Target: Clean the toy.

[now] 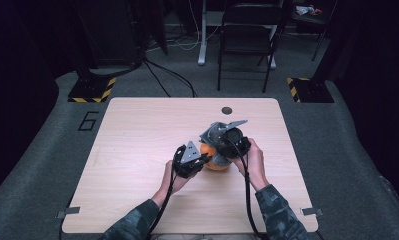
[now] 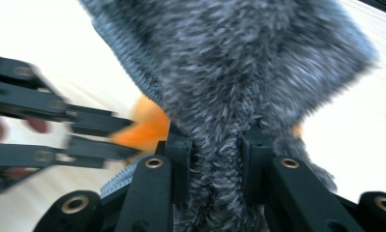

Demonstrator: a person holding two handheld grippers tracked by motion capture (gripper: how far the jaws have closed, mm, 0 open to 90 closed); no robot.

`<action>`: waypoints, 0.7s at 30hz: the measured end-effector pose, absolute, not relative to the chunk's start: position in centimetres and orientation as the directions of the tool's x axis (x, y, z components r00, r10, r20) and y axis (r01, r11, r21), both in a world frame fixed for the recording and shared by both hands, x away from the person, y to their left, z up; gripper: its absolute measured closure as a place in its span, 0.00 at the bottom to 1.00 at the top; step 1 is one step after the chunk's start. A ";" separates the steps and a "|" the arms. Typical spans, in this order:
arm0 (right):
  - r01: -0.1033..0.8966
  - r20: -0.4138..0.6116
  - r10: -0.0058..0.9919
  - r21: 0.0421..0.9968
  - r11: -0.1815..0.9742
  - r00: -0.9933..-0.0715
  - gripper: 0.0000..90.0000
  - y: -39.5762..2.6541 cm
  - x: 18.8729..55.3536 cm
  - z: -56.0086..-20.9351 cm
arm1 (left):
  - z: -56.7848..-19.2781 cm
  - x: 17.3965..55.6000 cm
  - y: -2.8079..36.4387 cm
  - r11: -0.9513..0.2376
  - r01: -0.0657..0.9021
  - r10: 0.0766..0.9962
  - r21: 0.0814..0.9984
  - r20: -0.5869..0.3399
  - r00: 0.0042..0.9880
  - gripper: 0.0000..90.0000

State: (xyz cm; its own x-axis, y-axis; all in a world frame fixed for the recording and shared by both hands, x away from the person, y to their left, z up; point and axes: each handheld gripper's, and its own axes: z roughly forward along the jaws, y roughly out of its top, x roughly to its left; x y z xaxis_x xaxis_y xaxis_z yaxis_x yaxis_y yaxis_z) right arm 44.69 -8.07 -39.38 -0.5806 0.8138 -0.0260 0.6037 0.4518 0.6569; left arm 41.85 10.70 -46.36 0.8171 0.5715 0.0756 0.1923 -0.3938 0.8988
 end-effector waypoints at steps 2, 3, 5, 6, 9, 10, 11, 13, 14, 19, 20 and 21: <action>0.615 -0.010 0.823 0.659 0.433 -0.568 0.79 -8.8 45.1 -39.5 | -46.4 41.9 10.7 -0.391 0.197 0.574 0.899 0.071 0.816 0.94; 0.622 -0.013 0.831 0.657 0.427 -0.556 0.79 -9.0 45.3 -39.6 | -46.4 41.9 10.8 -0.395 0.191 0.573 0.899 0.078 0.816 0.94; 0.631 -0.012 0.842 0.656 0.414 -0.539 0.79 -9.4 45.5 -39.7 | -46.4 42.0 10.8 -0.392 0.195 0.569 0.899 0.070 0.819 0.94; 0.629 -0.037 0.851 0.656 0.416 -0.524 0.79 -9.5 45.5 -39.7 | -46.4 42.0 10.9 -0.389 0.197 0.571 0.900 0.068 0.818 0.94; 0.636 -0.074 0.874 0.657 0.404 -0.479 0.79 -10.2 45.9 -39.9 | -46.5 42.0 10.9 -0.373 0.199 0.579 0.906 0.060 0.813 0.94; 0.640 -0.092 0.884 0.656 0.400 -0.458 0.79 -10.4 46.0 -40.0 | -46.5 42.1 11.0 -0.377 0.205 0.571 0.903 0.053 0.819 0.94; 0.643 -0.103 0.890 0.656 0.396 -0.444 0.79 -10.7 46.1 -39.9 | -46.5 42.1 11.0 -0.377 0.201 0.570 0.904 0.055 0.820 0.94; 0.641 -0.078 0.889 0.665 0.384 -0.451 0.79 -11.1 46.0 -39.7 | -46.5 42.2 11.1 -0.381 0.198 0.567 0.903 0.059 0.821 0.93; 0.633 -0.067 0.882 0.671 0.385 -0.466 0.78 -11.0 45.9 -39.5 | -46.6 42.1 11.1 -0.377 0.205 0.570 0.903 0.052 0.820 0.93; 0.576 -0.075 0.836 0.691 0.436 -0.543 0.78 -9.1 44.5 -38.5 | -46.6 42.2 11.1 -0.371 0.206 0.575 0.905 0.049 0.817 0.93; 0.563 -0.078 0.822 0.692 0.452 -0.564 0.78 -8.6 44.2 -38.4 | -46.6 42.2 11.1 -0.369 0.207 0.578 0.906 0.050 0.815 0.93; 0.548 -0.079 0.805 0.693 0.468 -0.588 0.78 -8.2 44.0 -38.4 | -46.6 42.2 11.2 -0.374 0.209 0.572 0.904 0.047 0.819 0.93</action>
State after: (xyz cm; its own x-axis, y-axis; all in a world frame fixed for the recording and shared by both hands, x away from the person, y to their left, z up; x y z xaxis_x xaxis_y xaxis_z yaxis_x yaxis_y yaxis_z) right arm 44.00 -8.20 -38.36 -0.5879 0.8050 -0.0792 0.5477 0.4682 0.6934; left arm 42.21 11.17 -46.59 0.8187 0.5722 0.0469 0.2094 -0.3737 0.9036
